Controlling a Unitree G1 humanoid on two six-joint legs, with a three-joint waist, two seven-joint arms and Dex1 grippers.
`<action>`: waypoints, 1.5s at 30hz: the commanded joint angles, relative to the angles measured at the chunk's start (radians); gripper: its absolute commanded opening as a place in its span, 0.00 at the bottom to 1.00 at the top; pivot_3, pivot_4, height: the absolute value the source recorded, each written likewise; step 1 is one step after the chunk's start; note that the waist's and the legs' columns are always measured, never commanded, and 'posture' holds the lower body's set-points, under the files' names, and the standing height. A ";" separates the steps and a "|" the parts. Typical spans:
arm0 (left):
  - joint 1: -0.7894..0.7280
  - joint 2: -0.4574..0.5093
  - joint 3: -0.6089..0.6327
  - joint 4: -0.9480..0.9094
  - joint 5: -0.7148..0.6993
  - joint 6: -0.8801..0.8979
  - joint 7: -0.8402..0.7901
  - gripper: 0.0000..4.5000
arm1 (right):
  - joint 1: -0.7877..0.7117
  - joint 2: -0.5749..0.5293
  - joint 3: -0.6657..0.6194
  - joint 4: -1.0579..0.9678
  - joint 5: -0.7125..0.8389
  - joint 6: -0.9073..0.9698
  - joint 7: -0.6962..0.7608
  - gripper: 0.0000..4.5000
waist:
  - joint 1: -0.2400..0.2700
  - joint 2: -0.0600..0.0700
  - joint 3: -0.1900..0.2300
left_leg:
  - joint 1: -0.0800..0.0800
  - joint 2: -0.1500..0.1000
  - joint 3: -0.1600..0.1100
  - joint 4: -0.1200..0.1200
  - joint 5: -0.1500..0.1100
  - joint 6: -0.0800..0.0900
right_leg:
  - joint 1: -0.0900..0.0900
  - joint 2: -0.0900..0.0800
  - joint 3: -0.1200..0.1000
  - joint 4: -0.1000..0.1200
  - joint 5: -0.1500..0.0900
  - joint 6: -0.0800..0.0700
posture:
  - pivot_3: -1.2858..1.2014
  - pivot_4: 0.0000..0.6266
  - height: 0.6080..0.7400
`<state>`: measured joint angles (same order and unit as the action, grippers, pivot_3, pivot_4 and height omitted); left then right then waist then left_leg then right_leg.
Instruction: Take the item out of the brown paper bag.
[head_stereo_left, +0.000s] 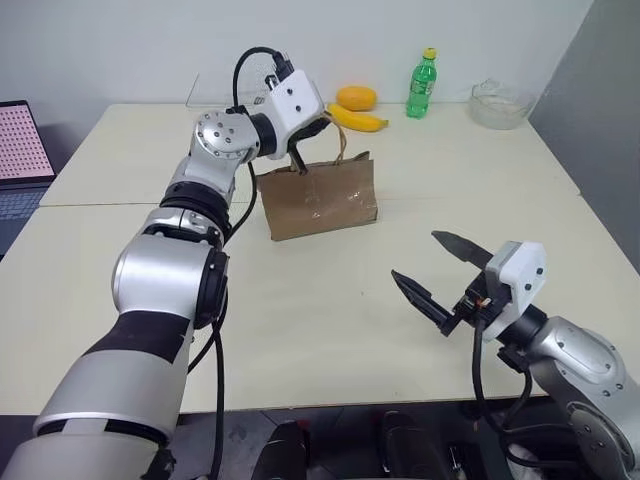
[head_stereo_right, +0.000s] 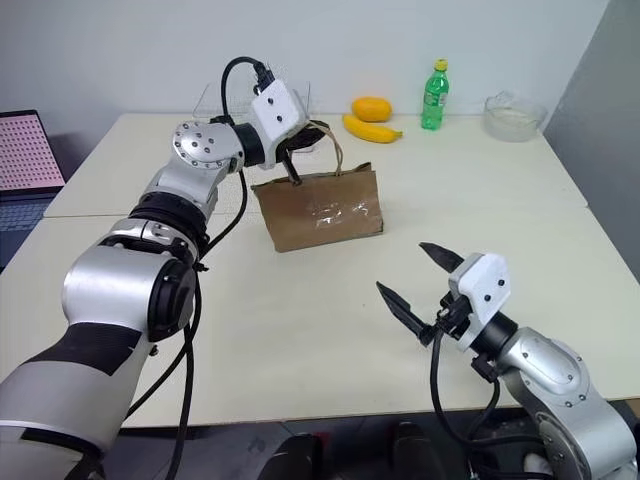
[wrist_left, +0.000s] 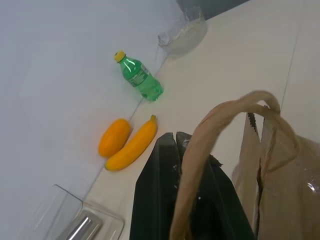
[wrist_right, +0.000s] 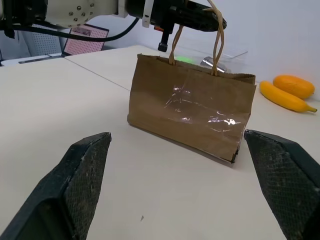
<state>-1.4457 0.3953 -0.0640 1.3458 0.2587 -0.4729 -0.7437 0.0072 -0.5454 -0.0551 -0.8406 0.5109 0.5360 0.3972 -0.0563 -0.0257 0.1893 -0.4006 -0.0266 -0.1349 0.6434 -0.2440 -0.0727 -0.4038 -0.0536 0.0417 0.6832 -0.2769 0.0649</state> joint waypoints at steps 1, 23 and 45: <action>-0.010 0.021 -0.003 -0.006 0.012 -0.014 0.036 0.00 | -0.008 0.003 0.000 -0.020 -0.007 -0.007 -0.004 1.00 | 0.000 0.000 0.000 | 0.000 0.000 0.000 0.000 0.000 0.000 | 0.000 0.000 0.000 0.000 0.000 0.000 | 0.52 0.24 1.00; 0.126 0.161 0.194 -0.133 -0.259 0.116 -0.329 0.92 | -0.060 0.008 0.056 0.055 -0.039 -0.022 0.049 1.00 | -0.003 0.000 0.000 | 0.000 0.000 0.000 0.001 0.000 0.000 | 0.000 0.000 0.000 0.001 0.000 0.000 | 0.52 0.24 1.00; 0.463 0.121 0.130 -0.769 -0.403 0.358 -0.319 0.92 | -0.183 0.015 0.073 0.151 -0.025 -0.001 0.094 1.00 | -0.004 0.000 -0.001 | 0.001 0.001 0.000 0.002 0.000 0.000 | -0.001 0.000 0.001 0.005 0.000 0.000 | 0.52 0.24 1.00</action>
<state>-0.9549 0.5167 0.0763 0.6038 -0.1504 -0.0734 -1.0602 -0.1692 -0.5359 0.0311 -0.6636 0.4844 0.5358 0.4975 -0.0608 -0.0253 0.1885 -0.3992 -0.0255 -0.1347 0.6454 -0.2439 -0.0729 -0.4044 -0.0534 0.0423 0.6882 -0.2767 0.0644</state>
